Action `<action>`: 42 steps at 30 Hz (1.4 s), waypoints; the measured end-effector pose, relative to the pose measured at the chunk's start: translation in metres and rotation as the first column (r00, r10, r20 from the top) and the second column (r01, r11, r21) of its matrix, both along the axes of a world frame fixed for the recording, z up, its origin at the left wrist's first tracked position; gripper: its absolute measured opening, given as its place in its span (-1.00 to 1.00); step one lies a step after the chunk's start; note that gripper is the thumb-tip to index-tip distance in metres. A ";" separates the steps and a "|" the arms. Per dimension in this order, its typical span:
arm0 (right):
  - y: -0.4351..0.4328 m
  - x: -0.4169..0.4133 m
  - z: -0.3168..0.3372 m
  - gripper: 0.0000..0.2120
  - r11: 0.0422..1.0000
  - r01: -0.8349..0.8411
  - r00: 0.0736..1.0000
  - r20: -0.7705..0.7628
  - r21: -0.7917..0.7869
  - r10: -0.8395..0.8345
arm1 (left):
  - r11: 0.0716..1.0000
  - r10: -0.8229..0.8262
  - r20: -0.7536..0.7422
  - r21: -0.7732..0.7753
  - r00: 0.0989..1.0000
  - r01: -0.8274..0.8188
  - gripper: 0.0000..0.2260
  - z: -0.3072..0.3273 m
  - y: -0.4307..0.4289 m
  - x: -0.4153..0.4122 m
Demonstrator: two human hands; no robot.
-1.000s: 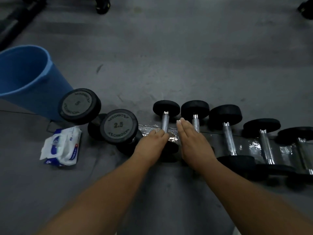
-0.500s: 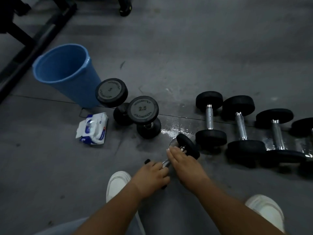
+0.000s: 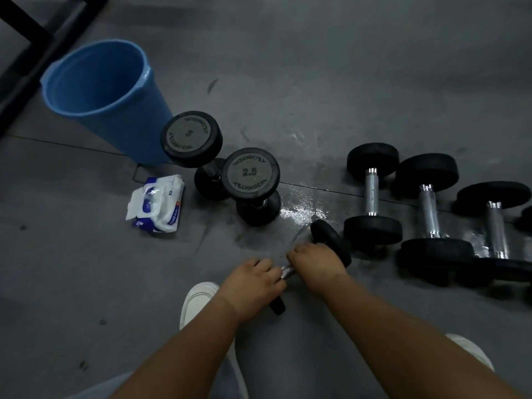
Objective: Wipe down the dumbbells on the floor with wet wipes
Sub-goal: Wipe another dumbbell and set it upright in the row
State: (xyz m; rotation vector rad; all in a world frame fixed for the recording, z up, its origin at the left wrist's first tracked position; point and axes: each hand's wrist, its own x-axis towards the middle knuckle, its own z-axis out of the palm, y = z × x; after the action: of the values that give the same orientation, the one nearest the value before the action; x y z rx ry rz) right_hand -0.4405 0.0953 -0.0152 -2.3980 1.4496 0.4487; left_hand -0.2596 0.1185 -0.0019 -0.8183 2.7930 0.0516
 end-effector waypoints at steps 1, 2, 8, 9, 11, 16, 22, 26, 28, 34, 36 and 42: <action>0.004 -0.005 0.002 -0.79 1.000 0.021 1.000 -0.001 0.012 -0.021 | 1.000 -0.018 -0.004 -0.002 1.000 0.018 -0.80 0.002 -0.001 -0.003; 0.011 -0.012 0.004 -0.80 0.998 0.051 0.999 0.001 0.032 -0.051 | 0.999 -0.044 -0.011 -0.002 0.999 0.044 -0.83 0.004 -0.002 -0.007; 0.072 -0.066 0.013 -0.78 0.956 0.278 0.960 -0.043 0.092 -0.275 | 0.974 -0.225 -0.048 -0.010 0.973 0.225 -0.91 0.005 0.008 -0.060; 0.080 -0.074 0.013 -0.78 0.948 0.304 0.953 -0.049 0.092 -0.300 | 0.969 -0.246 -0.054 -0.019 0.968 0.246 -0.91 0.003 0.013 -0.071; 0.090 -0.086 0.012 -0.77 0.935 0.343 0.939 -0.053 0.089 -0.340 | 0.961 -0.277 -0.066 -0.026 0.959 0.276 -0.90 -0.002 0.020 -0.086; 0.092 -0.093 0.009 -0.77 0.911 0.399 0.917 -0.043 0.103 -0.397 | 0.985 -0.155 -0.070 0.067 0.985 0.160 -0.70 0.000 0.023 -0.090; 0.104 -0.085 0.007 -0.48 0.849 0.524 0.838 0.138 0.066 -0.528 | 0.910 0.315 0.116 0.243 0.942 -0.335 -0.01 0.009 0.050 -0.093; 0.130 -0.074 -0.002 -0.26 0.747 0.659 0.689 0.330 0.088 -0.646 | 0.845 0.463 0.048 0.277 0.885 -0.458 -0.09 -0.001 0.057 -0.097; 0.135 -0.067 -0.007 -0.26 0.757 0.651 0.698 0.353 0.048 -0.623 | 0.840 0.478 0.049 0.267 0.877 -0.473 -0.09 -0.003 0.055 -0.097; 0.116 -0.047 -0.017 -0.38 0.893 0.450 0.884 0.144 -0.006 -0.445 | 0.795 0.529 0.043 0.322 0.847 -0.513 -0.11 -0.006 0.047 -0.098; 0.105 -0.049 -0.022 -0.37 0.885 0.463 0.884 0.089 -0.044 -0.458 | 0.797 0.519 0.044 0.336 0.854 -0.502 -0.12 -0.010 0.043 -0.098; 0.129 -0.031 -0.016 -0.36 0.817 0.573 0.817 0.123 -0.060 -0.564 | 0.769 0.519 0.068 0.398 0.852 -0.500 -0.04 -0.011 0.025 -0.099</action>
State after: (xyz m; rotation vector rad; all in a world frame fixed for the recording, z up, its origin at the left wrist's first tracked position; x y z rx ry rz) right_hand -0.4717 0.2242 -0.0309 -1.8669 2.0666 0.1085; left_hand -0.3589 0.1439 -0.0133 -1.4369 2.3694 0.7212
